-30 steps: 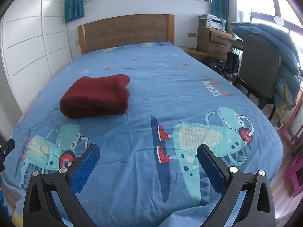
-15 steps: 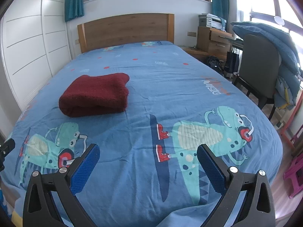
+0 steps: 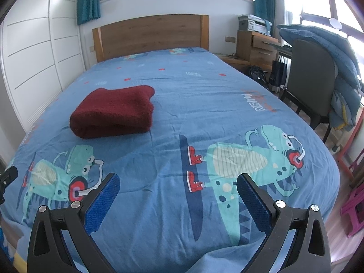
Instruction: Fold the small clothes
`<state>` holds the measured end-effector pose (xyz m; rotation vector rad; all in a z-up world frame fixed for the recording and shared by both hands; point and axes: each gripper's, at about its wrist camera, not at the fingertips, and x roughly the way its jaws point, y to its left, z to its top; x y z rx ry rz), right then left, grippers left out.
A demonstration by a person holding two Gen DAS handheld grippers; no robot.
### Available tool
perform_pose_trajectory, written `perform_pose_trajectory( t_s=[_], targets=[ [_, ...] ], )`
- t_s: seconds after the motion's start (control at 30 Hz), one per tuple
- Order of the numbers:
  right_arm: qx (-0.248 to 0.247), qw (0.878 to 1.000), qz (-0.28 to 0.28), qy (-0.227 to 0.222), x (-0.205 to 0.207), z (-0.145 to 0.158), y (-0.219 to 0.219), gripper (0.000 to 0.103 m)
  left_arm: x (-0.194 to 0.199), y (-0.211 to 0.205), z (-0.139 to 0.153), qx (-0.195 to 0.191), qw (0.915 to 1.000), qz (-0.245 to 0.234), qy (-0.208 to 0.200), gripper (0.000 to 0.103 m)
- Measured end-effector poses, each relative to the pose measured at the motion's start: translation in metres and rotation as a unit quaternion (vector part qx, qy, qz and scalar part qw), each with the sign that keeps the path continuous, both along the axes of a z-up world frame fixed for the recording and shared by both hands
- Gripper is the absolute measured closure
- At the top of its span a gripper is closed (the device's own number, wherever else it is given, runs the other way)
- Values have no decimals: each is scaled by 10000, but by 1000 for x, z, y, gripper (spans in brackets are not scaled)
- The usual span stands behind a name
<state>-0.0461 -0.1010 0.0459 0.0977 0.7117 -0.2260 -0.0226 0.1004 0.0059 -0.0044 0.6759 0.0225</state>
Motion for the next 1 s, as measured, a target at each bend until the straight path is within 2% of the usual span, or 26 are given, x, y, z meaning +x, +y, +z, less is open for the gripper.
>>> perform_pose_trajectory(
  t_s=[1.0],
  targets=[
    [7, 10000, -26, 51, -2, -6, 0, 0, 1, 0, -5, -13, 10000, -33, 55, 1]
  ],
)
